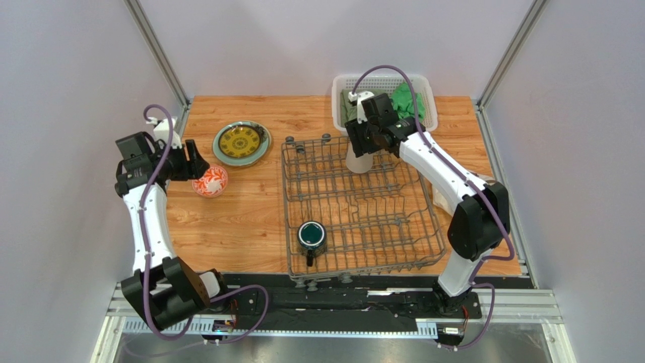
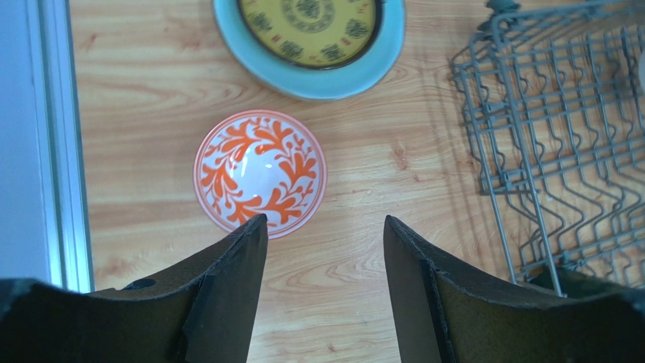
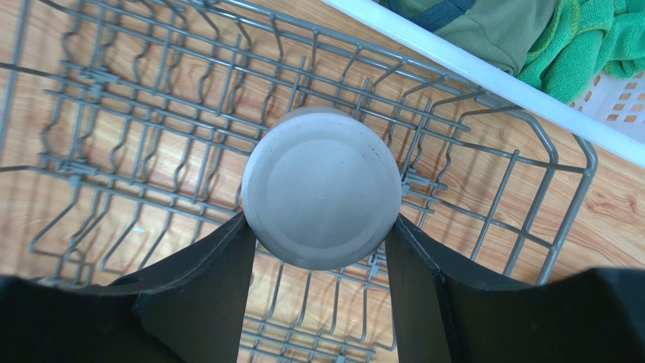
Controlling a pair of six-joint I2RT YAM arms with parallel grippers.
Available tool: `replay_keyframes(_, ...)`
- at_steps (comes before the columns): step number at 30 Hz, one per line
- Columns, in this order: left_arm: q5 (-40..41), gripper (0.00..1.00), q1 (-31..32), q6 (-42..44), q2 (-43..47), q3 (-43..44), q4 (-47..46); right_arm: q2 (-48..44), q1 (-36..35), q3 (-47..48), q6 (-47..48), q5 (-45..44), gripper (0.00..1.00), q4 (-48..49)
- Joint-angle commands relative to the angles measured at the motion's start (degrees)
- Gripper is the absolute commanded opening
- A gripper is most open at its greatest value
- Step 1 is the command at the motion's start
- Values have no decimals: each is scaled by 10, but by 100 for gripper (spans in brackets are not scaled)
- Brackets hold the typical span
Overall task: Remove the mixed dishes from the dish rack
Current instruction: Pick up the cup from the dish rack.
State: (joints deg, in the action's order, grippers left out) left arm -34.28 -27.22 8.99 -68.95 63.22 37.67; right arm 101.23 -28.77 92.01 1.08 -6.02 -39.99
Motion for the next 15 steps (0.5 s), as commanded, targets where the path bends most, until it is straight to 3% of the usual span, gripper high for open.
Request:
replay_keyframes(1,-37,65,63,95,57,-24,-33,-60,2,27,-28,50,40,-10)
replay_keyframes(15,-122,64,195,129,204,-139,-232,-124,35,47,-94,296,39,-51)
